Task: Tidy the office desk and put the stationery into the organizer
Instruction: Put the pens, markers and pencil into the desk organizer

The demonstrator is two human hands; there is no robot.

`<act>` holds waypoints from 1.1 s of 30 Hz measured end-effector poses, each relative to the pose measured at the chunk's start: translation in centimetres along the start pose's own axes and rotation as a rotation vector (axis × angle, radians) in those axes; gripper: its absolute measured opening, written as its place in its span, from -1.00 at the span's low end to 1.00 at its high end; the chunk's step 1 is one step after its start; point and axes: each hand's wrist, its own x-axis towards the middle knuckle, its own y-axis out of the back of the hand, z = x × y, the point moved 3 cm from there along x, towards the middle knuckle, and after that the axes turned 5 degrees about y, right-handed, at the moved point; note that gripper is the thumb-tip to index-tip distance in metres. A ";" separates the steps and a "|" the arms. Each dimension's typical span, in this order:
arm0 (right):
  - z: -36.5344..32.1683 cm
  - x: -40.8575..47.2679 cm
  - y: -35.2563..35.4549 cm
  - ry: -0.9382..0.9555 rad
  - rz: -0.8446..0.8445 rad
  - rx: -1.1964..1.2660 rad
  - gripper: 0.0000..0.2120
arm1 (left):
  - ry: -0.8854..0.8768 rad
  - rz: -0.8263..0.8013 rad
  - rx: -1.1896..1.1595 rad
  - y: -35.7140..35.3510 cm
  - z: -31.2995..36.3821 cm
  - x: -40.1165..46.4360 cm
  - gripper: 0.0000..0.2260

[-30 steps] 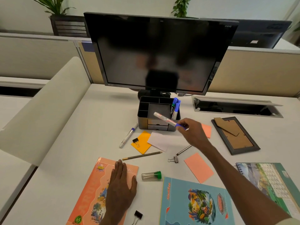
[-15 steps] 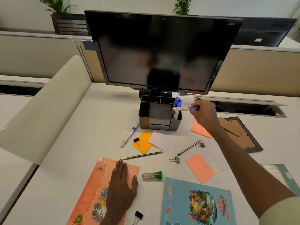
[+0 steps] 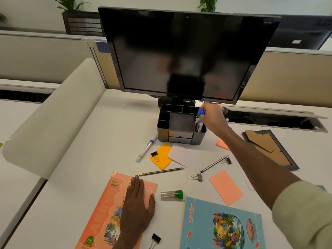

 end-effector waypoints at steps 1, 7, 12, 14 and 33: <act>0.0 0.1 -0.2 -0.001 0.010 0.015 -0.74 | 0.001 0.001 -0.002 0.0 0.0 0.0 -0.33; 0.0 0.5 -0.9 0.006 0.067 0.084 -0.63 | 0.006 0.004 0.005 -0.1 0.0 0.0 -0.33; -0.2 -0.3 -1.4 0.064 0.180 0.101 -0.67 | 0.015 0.006 0.011 0.0 0.0 0.0 -0.33; -0.7 -0.7 -1.6 0.084 0.220 0.133 -0.72 | 0.013 0.004 0.013 0.0 0.0 0.0 -0.33; -9.2 -4.6 -12.9 0.673 -0.291 -0.137 -0.69 | 0.032 0.006 0.009 0.2 0.2 -0.2 -0.35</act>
